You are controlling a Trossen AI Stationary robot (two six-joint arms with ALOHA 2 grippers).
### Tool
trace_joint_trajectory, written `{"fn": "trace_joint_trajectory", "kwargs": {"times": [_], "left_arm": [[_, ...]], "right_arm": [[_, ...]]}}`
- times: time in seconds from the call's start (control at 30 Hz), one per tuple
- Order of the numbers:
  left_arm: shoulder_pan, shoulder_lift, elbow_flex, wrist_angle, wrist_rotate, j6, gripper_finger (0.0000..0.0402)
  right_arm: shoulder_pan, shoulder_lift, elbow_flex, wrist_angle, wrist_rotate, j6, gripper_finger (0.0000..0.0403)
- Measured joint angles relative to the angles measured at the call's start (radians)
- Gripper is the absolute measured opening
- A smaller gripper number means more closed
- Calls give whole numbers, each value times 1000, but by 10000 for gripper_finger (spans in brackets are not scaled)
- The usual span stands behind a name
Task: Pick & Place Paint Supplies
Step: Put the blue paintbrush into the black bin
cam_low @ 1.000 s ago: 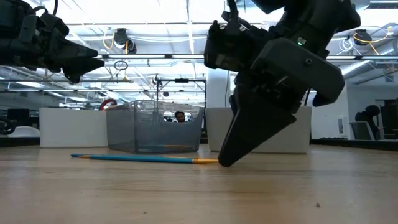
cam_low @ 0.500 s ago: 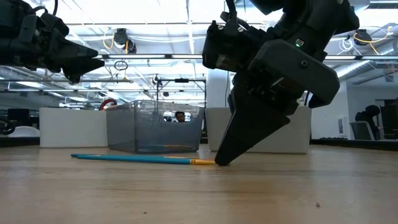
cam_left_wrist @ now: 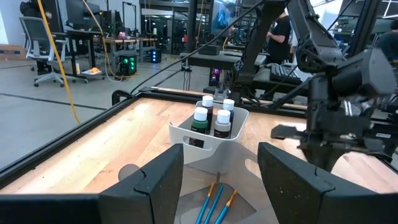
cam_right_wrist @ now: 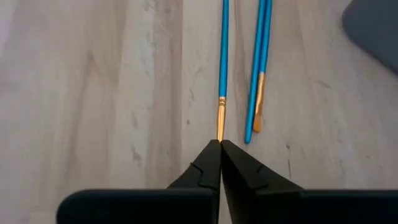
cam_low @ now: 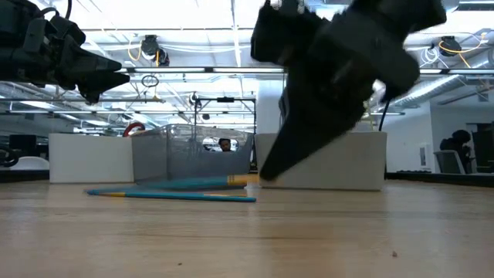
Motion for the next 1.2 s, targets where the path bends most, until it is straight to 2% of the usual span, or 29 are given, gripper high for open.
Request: {"fn": "trace_joint_trajectory", "kwargs": {"times": [0.77,1.2], "left_arm": [[0,0,0,0,0,-1,214],[0,0,0,0,0,-1,214]], "right_arm": [[14,-71,5,79,6,-53,0],[36,-173,5,138,11,-106,0]]}}
